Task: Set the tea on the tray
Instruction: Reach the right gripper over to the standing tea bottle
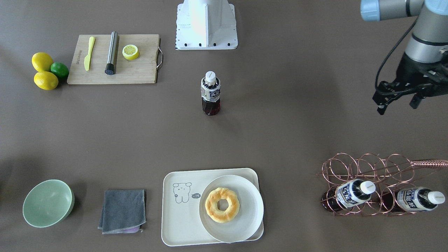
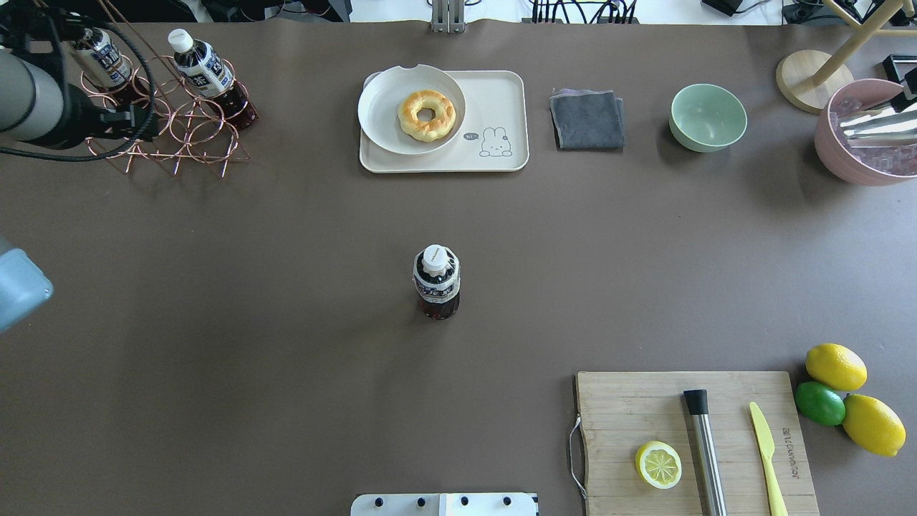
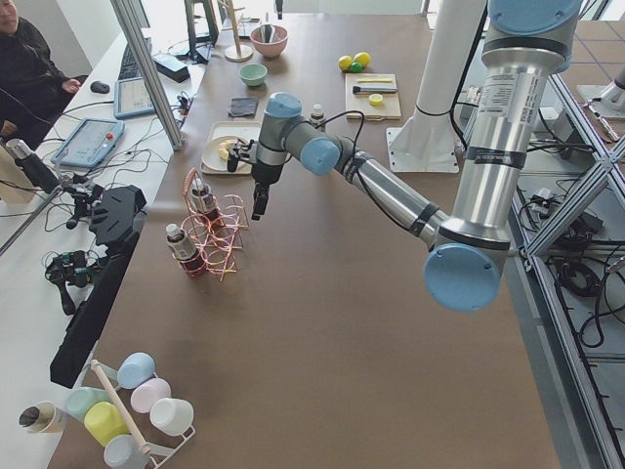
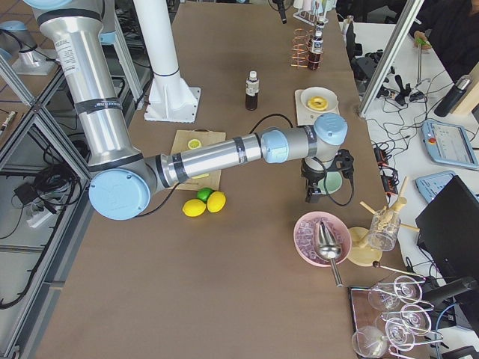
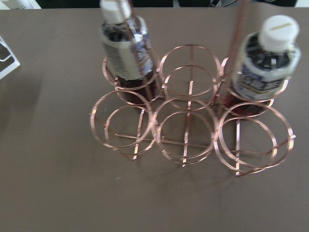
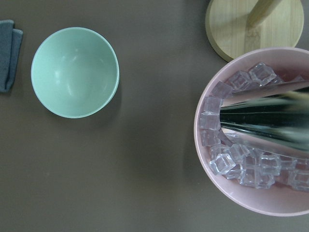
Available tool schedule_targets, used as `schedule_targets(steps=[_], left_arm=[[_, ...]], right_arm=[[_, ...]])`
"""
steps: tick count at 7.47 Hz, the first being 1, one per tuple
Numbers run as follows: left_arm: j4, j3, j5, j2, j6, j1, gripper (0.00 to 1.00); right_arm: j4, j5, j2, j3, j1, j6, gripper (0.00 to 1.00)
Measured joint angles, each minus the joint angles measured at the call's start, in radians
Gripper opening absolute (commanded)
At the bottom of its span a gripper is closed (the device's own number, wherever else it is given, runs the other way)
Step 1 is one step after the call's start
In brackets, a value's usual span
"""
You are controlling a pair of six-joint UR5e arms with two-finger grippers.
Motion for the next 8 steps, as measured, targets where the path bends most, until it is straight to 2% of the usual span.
schedule_targets(steps=[2,3,5,7,8], left_arm=[[0.042,0.091,-0.189,0.057,0.396,-0.243,0.98],[0.072,0.128,-0.237,0.075,0.541,-0.335,0.98],[0.094,0.155,-0.265,0.113,0.661,-0.431,0.98],[0.087,0.158,-0.270,0.157,0.679,-0.450,0.98],[0.085,0.158,-0.270,0.171,0.680,-0.452,0.98]], right_arm=[[0.039,-0.017,0.014,0.006,-0.069,0.004,1.00],[0.039,-0.036,0.053,0.019,-0.119,0.034,1.00],[0.038,-0.127,0.176,0.073,-0.286,0.283,1.00],[0.028,-0.197,0.296,0.092,-0.424,0.514,1.00],[-0.014,-0.223,0.358,0.098,-0.463,0.586,1.00]])
